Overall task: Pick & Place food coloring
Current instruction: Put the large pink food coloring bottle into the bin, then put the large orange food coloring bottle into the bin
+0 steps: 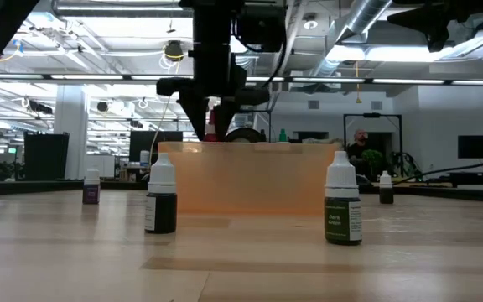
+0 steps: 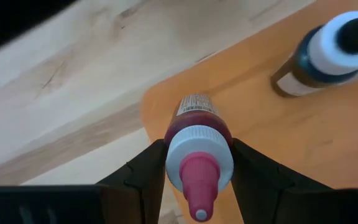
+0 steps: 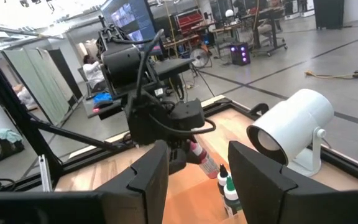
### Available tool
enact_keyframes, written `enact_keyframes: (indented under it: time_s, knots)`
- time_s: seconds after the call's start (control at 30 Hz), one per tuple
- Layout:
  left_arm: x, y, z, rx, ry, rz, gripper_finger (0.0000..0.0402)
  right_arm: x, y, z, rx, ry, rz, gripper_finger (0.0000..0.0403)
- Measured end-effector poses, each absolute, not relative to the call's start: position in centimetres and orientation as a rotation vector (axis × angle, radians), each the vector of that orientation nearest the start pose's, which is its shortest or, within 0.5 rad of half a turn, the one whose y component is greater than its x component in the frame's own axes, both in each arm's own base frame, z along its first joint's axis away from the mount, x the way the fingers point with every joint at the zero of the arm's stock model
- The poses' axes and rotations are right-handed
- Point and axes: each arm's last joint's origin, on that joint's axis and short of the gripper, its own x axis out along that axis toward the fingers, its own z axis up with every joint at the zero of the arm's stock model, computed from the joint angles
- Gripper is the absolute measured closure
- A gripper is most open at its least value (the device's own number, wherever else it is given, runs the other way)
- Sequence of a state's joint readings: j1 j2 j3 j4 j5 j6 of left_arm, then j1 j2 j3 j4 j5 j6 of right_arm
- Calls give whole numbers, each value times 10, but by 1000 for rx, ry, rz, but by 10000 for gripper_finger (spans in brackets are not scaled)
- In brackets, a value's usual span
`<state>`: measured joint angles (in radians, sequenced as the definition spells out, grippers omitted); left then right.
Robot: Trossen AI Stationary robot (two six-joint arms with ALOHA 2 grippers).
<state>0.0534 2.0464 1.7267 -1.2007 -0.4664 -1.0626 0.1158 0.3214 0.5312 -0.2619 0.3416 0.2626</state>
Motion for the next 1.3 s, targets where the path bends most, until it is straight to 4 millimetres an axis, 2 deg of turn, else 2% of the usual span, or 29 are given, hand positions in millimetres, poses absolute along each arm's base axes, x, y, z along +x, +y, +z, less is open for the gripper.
enact_keyframes:
  time_s: [0.67,1.3]
  knots:
    - [395,46,214,-544,1116,1166,250,92,1,292,250,20,-231,248]
    - [395,47,214,-533,1120,1161,176,92,1,292,250,20,-231,248]
